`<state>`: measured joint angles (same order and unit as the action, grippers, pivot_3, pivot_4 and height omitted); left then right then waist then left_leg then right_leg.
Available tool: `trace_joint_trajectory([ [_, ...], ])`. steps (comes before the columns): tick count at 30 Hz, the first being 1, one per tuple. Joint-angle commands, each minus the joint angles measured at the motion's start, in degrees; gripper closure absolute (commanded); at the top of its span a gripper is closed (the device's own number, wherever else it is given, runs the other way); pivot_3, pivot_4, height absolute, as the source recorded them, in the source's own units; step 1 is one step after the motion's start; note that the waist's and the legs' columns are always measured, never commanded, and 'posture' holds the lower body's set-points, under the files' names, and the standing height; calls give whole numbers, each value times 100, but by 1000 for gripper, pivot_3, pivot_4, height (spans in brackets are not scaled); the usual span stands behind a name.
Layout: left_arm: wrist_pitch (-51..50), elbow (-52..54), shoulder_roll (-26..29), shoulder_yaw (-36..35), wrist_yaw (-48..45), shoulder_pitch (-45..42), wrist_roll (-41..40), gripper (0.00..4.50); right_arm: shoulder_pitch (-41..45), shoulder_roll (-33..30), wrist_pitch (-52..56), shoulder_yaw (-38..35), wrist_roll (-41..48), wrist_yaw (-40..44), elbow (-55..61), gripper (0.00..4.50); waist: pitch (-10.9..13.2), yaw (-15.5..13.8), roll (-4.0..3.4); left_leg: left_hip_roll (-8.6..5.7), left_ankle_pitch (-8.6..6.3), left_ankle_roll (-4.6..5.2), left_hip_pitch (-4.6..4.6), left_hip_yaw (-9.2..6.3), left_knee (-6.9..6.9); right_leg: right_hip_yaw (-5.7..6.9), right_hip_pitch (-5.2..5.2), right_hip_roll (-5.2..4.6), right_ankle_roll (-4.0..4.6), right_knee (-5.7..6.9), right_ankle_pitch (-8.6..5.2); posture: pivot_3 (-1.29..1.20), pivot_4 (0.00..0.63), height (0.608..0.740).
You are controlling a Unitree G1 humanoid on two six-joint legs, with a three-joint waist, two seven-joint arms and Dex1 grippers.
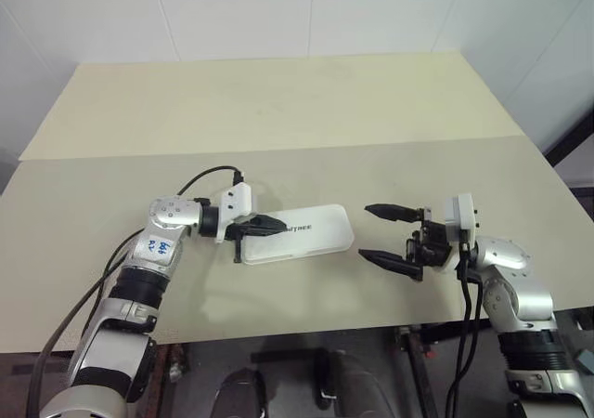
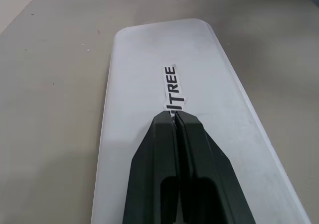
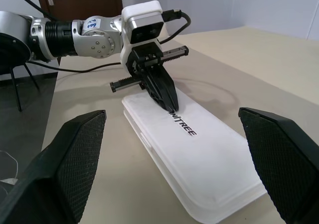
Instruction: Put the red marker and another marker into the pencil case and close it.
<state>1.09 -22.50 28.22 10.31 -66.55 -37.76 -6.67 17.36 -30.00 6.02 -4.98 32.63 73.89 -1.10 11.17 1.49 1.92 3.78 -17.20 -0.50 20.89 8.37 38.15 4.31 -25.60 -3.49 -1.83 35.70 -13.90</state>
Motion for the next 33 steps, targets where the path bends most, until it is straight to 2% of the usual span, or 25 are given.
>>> trace_joint_trajectory([
  [1,-325,72,75,363,128,296,419,4453,-60,-88,-84,-136,47,-76,284,0,-6,0,-2,3,0,1,-6,-1,0,-2,8,-3,-1,-6,0,0,150,740],
  [5,-721,401,40,294,229,446,241,4453,-114,-90,-110,-130,31,-137,318,0,-24,-2,-7,4,-1,8,-11,0,-4,-9,12,-5,-6,-7,1,0,150,740],
  [10,-1758,918,-86,-422,366,418,-677,4453,-44,-89,-78,-69,-13,-153,229,0,-23,3,-5,3,-1,10,-9,-2,-5,-11,11,-4,-7,-6,2,0,150,740],
  [14,-1945,1052,182,-903,107,467,-1185,4453,59,-90,-126,-45,-76,-93,72,0,-22,24,-4,4,-2,5,-3,-3,-5,-10,4,-4,-6,-7,2,0,150,740],
  [17,-1522,1028,396,-1494,-222,643,-1639,4453,142,-120,-206,-67,-135,-20,-110,0,-22,25,-4,7,-3,-4,2,-10,-6,-8,0,-4,1,-5,-1,0,150,740],
  [21,-1518,1194,919,-1987,-548,1085,-1951,3549,178,-219,-349,-134,-184,68,-316,0,-22,27,-4,15,-8,-11,8,-9,-10,-6,-8,-4,8,-5,-5,0,150,740],
  [26,-1536,1737,1135,-2266,-521,1583,-2171,1775,127,-364,-442,-283,-160,81,-409,0,-21,-21,-5,21,-13,-7,25,-13,-11,-5,-11,-9,6,-12,-9,0,150,740],
  [31,-1413,2129,1112,-2285,-438,1879,-2221,50,33,-569,-546,-495,-151,24,-433,0,-21,-14,-6,16,-17,9,26,-13,-10,-10,-11,-18,-6,-20,-3,0,150,740],
  [33,-1365,2187,1099,-2275,-438,1972,-2231,10,-105,-685,-532,-636,-148,-48,-314,0,-21,-10,-5,17,-18,9,26,-13,-11,-11,-11,-17,-6,-22,-3,0,150,740],
])
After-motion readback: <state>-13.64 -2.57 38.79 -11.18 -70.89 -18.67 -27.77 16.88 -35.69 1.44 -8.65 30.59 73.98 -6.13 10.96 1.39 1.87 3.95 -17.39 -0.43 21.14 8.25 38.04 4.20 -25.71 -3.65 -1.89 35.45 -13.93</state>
